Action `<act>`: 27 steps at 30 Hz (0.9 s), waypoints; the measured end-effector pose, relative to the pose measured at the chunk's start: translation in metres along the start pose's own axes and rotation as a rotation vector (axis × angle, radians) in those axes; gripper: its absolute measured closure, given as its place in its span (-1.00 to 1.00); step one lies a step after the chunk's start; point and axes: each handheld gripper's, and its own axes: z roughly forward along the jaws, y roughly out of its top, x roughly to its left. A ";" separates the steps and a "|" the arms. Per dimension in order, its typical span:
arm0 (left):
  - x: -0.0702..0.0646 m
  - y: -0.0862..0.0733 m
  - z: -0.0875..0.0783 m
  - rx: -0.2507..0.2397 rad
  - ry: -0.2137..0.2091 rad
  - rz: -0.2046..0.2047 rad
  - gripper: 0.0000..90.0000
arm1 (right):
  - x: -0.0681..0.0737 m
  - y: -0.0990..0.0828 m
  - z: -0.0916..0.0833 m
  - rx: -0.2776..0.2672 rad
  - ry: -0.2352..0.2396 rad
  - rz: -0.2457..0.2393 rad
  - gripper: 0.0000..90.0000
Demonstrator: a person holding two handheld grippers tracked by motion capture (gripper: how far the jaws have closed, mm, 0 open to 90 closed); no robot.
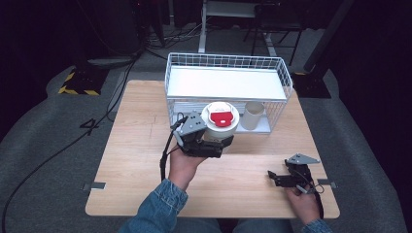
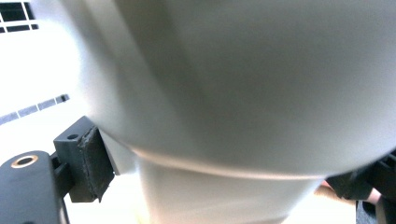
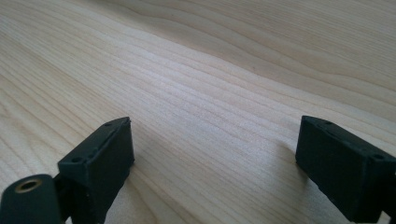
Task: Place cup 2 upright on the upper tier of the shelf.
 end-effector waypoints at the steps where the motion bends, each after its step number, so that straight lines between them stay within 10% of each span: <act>1: 0.001 0.003 -0.001 -0.003 0.003 0.007 -0.72 | 0.000 0.000 0.000 0.000 0.000 0.000 -0.74; 27: 0.032 0.067 0.007 -0.045 0.043 0.010 -0.72 | 0.001 0.001 0.000 -0.008 0.009 -0.008 -0.67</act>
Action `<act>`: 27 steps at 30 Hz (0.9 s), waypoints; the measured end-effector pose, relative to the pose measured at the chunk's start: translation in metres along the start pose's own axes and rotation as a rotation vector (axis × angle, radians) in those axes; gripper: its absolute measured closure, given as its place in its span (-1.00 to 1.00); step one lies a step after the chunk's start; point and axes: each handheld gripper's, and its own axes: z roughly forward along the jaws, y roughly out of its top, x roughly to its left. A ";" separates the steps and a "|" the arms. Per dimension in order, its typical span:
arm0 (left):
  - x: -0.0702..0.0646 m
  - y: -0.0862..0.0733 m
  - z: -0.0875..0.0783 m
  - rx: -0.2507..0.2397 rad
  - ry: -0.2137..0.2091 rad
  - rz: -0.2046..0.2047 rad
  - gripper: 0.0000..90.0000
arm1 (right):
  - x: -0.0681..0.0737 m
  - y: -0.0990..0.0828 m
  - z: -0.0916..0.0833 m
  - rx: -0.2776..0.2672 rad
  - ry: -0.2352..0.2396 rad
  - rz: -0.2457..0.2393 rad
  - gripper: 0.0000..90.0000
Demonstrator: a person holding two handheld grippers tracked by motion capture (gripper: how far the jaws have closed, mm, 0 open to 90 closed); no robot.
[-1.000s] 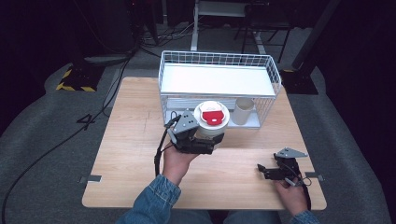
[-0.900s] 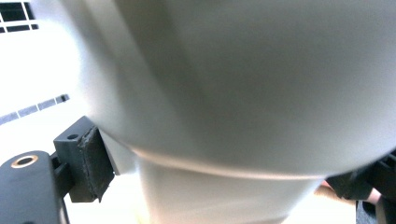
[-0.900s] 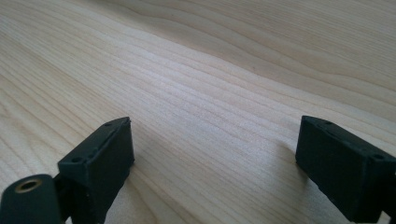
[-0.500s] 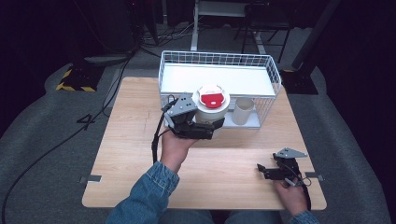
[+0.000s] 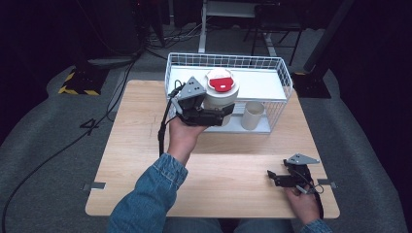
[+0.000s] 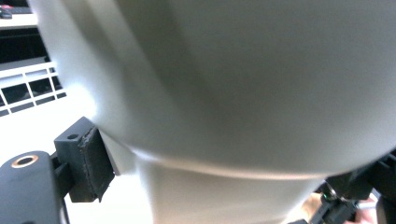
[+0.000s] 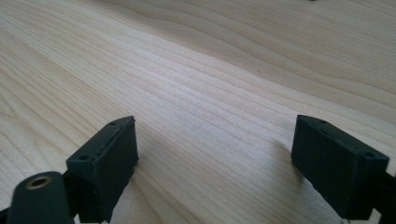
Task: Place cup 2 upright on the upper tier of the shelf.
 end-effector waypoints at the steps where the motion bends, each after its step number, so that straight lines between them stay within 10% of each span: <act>1: 0.001 0.002 0.001 -0.004 0.005 0.000 -0.72 | 0.000 0.000 0.000 0.000 0.001 -0.003 -0.67; 27: 0.063 0.032 0.064 -0.043 0.184 -0.032 -0.72 | 0.000 0.000 0.000 -0.001 0.003 -0.003 -0.67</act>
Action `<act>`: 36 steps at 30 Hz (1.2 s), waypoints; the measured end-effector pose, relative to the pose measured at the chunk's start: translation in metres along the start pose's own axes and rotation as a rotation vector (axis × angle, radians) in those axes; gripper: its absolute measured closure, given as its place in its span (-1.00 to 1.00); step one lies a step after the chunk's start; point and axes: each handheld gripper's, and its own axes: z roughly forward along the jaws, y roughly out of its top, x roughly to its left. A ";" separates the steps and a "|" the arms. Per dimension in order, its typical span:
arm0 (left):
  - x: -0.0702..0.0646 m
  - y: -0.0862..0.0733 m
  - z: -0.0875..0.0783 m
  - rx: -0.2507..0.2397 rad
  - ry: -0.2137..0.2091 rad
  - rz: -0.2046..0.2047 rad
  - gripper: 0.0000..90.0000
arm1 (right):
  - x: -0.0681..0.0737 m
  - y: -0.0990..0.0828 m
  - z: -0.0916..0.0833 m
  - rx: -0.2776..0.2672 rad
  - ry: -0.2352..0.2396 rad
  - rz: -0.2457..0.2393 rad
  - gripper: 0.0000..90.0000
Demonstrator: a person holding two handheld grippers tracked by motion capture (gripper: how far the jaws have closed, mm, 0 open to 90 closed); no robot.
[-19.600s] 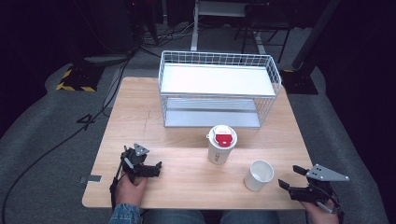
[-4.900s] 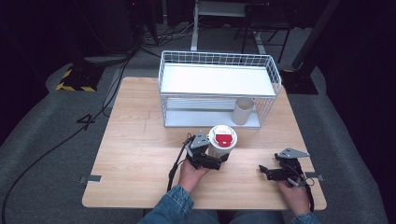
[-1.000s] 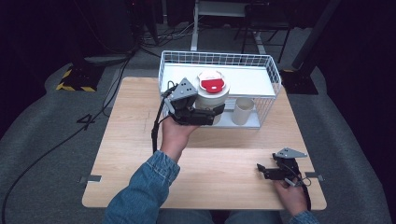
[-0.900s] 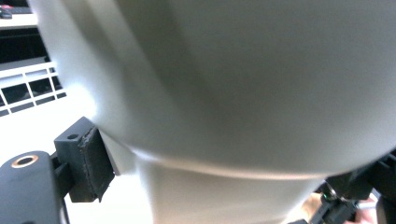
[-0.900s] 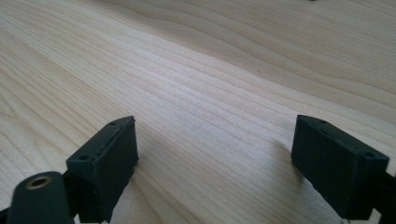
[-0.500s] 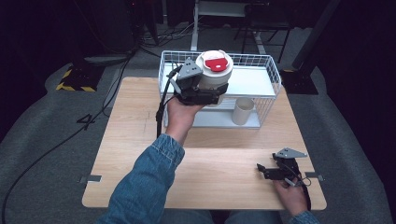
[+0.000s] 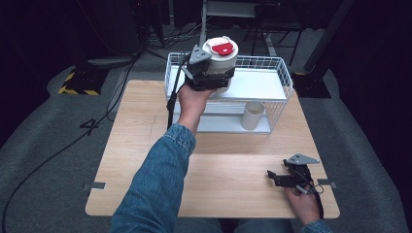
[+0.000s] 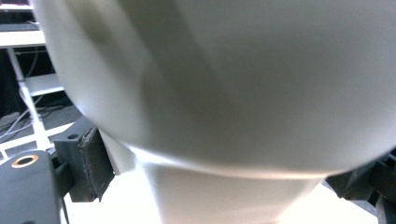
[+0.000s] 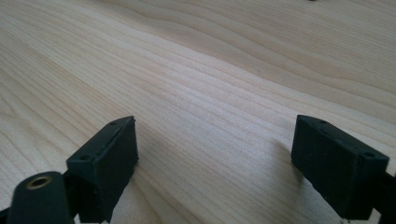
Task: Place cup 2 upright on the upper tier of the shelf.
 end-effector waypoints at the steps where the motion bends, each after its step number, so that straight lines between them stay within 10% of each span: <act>1: 0.001 0.000 0.003 0.001 0.005 -0.005 -0.72 | 0.000 0.000 0.000 0.000 0.001 0.002 -0.66; 24: 0.017 -0.016 0.044 0.072 0.084 -0.072 -0.72 | 0.000 0.000 0.000 0.000 0.006 0.000 -0.66; 36: 0.012 -0.016 0.046 0.084 0.097 -0.041 -0.72 | 0.000 0.000 0.000 0.000 0.006 0.000 -0.66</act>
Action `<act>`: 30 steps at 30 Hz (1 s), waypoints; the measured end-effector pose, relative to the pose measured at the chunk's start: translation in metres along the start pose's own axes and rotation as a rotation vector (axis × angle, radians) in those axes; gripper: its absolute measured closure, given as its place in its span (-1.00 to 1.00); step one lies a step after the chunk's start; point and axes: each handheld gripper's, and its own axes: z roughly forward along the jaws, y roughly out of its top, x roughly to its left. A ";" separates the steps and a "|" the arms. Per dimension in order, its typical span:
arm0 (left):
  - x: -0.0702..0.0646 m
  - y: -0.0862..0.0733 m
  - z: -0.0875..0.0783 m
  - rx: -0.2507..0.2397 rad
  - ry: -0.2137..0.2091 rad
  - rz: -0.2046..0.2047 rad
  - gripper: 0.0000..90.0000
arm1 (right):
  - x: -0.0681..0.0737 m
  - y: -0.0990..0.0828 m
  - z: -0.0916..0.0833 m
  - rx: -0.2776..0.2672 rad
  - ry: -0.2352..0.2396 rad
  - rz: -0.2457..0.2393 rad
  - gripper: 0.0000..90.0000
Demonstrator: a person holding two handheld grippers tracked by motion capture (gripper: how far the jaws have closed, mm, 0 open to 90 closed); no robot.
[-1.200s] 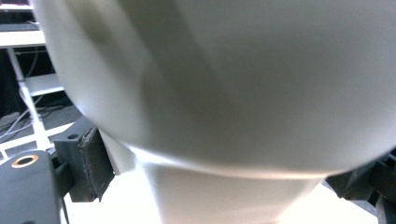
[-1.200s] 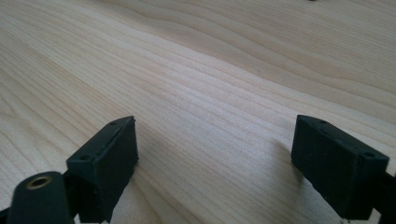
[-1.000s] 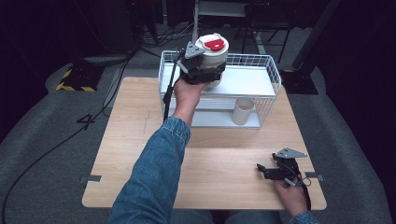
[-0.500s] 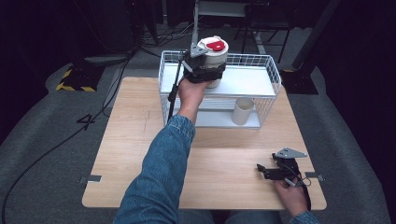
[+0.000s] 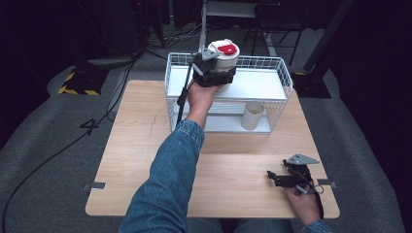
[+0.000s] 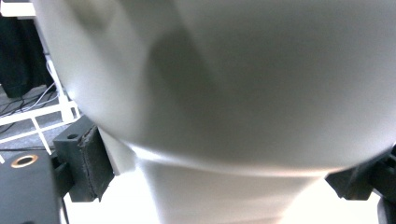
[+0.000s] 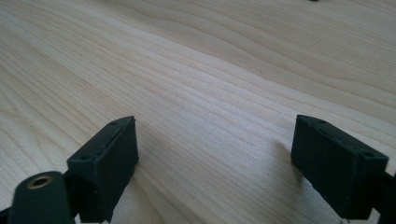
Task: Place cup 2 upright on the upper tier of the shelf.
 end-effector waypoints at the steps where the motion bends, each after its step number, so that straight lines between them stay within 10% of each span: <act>1: 0.000 0.000 0.000 0.000 0.001 0.000 -0.72 | 0.000 0.000 0.000 -0.001 -0.001 0.002 -0.66; 30: -0.005 0.003 -0.016 0.003 -0.012 -0.018 -1.00 | 0.000 0.000 0.000 -0.001 -0.001 0.000 -0.66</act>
